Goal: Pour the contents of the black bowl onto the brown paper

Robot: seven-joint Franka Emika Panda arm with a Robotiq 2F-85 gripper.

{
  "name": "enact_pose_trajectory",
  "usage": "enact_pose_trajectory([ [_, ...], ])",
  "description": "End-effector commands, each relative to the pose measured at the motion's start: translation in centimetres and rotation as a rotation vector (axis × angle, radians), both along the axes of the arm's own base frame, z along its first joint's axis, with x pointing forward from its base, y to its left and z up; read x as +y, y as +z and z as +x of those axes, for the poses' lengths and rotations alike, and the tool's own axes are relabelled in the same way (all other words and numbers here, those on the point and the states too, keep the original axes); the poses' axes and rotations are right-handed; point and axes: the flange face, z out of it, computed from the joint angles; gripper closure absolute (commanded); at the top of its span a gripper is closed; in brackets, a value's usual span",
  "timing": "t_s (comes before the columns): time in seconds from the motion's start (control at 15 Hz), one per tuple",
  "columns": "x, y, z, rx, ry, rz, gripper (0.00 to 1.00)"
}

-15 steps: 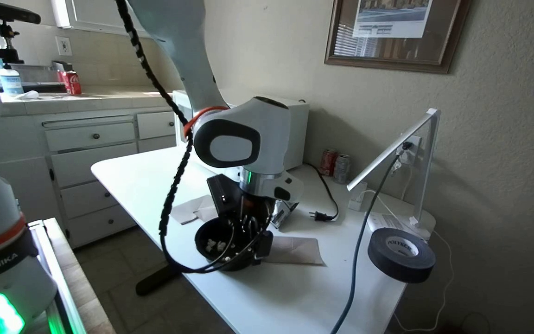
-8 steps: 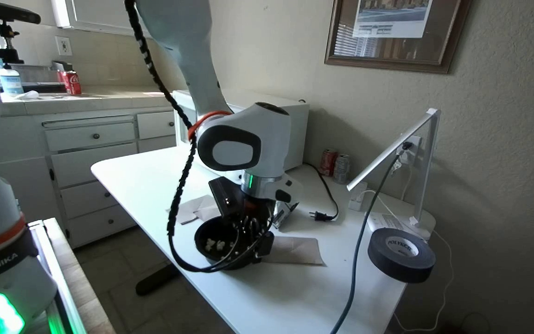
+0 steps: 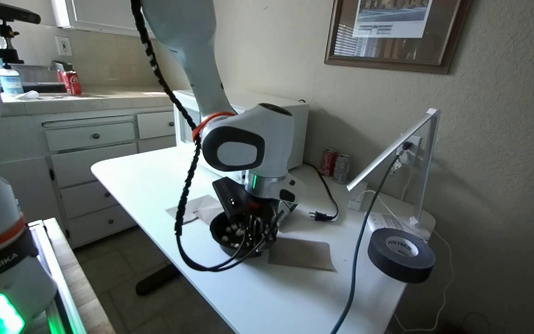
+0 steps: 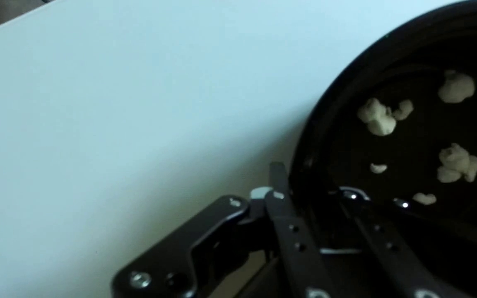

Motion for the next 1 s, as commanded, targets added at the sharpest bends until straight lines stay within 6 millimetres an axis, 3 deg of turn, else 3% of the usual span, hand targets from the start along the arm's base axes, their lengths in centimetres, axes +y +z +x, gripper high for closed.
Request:
enact_pose_trajectory([
  [0.0,-0.2,-0.6,0.4,-0.025,0.014,0.001,0.9],
  [0.13,-0.2,-0.5,0.5,-0.029,0.019,-0.001,0.97],
  [0.53,0.0,-0.4,0.6,-0.035,0.031,0.013,0.96],
  [0.93,0.7,2.0,0.5,-0.073,0.057,0.064,0.96],
])
